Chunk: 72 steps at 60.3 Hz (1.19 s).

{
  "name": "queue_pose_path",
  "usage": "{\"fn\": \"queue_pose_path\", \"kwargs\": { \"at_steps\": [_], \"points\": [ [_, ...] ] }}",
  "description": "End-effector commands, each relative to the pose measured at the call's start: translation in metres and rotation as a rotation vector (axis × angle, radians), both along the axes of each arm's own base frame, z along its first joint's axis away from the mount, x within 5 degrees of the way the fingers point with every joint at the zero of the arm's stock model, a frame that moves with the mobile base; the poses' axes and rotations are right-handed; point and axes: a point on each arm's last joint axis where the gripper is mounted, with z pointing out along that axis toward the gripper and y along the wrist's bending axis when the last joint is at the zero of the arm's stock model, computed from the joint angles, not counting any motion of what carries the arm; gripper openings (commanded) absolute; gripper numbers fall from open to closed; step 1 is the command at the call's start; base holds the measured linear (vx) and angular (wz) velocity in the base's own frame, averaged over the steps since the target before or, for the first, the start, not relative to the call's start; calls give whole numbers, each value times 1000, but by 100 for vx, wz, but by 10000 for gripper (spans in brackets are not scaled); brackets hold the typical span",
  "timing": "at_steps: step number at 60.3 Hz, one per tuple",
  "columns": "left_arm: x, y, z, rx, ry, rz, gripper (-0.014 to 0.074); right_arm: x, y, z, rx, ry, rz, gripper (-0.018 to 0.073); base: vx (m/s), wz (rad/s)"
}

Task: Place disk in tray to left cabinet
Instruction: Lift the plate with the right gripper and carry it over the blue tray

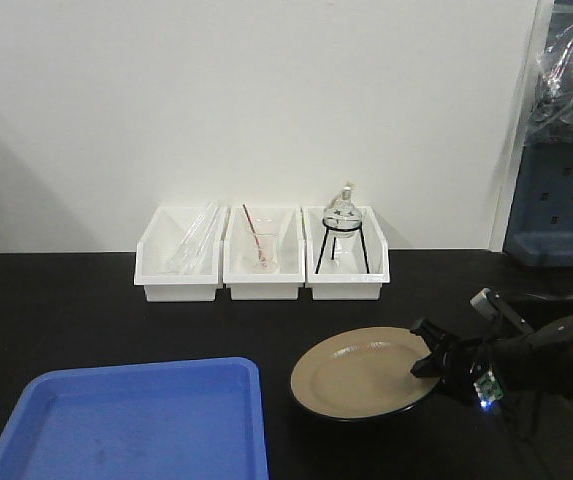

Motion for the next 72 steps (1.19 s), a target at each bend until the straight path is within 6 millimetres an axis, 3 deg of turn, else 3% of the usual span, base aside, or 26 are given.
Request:
{"fn": "queue_pose_path", "kwargs": {
  "at_steps": [1,9,27,45,53,72],
  "points": [
    [2,0,16,-6,-96,2,344,1,-4,50,-6,-145,-34,-9,0,0],
    [2,0,16,-6,-96,2,344,-2,-3,65,23,-184,-45,-9,0,0],
    [2,0,16,-6,-96,2,344,-1,1,79,119,-248,-54,-9,0,0],
    [2,0,16,-6,-96,2,344,-1,18,96,372,-328,0,-8,0,0],
    [2,0,16,-6,-96,2,344,-3,44,102,388,-363,71,-6,0,0],
    [2,0,17,-6,-97,2,342,-19,134,102,321,-354,161,-4,0,0]
  ]
}}
